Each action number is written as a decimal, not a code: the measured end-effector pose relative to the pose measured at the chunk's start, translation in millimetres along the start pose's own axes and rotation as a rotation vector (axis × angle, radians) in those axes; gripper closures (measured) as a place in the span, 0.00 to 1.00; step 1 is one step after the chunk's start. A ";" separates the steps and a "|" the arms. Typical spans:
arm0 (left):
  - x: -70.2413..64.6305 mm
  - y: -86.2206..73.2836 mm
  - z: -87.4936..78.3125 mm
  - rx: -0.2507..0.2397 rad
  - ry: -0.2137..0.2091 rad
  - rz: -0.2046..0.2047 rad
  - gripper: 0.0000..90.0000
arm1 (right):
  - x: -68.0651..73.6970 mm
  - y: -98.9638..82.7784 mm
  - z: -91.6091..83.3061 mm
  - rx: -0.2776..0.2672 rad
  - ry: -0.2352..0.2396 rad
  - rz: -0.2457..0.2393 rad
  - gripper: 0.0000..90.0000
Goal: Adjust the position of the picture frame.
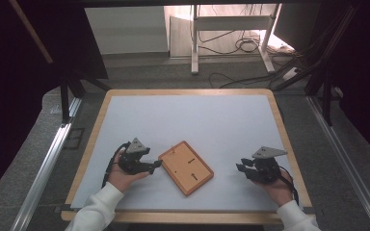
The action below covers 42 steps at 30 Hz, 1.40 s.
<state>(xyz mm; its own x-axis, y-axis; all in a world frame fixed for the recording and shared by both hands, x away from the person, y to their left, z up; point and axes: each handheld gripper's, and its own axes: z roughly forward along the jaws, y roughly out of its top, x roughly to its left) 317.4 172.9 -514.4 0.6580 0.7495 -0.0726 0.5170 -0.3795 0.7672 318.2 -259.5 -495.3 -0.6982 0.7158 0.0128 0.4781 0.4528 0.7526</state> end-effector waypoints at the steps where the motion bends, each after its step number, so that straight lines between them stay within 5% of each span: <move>1: 0.4 -0.9 -0.2 0.000 0.000 -0.002 0.32 | 0.0 0.0 0.0 0.000 0.000 0.000 0.81; 5: -0.8 -0.9 0.1 -0.005 -0.008 0.003 0.32 | 6.2 14.8 15.3 0.037 0.018 -0.028 1.00; 19: 0.1 0.3 0.4 -0.003 -0.012 0.007 0.32 | 22.7 36.3 53.6 0.081 0.062 -0.104 1.00; 35: 1.0 -1.2 -1.4 -0.011 -0.005 0.001 0.31 | 45.7 28.6 60.4 0.129 0.152 -0.141 1.00; 42: 0.9 -1.4 -0.6 -0.010 -0.001 0.002 0.31 | 50.7 26.7 59.1 0.130 0.141 -0.145 1.00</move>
<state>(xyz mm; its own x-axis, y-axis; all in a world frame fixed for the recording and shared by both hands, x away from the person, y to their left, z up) 317.0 174.5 -515.2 0.6595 0.7482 -0.0722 0.5105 -0.3753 0.7737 327.1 -179.7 -513.5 -0.8278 0.5609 0.0099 0.4259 0.6168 0.6620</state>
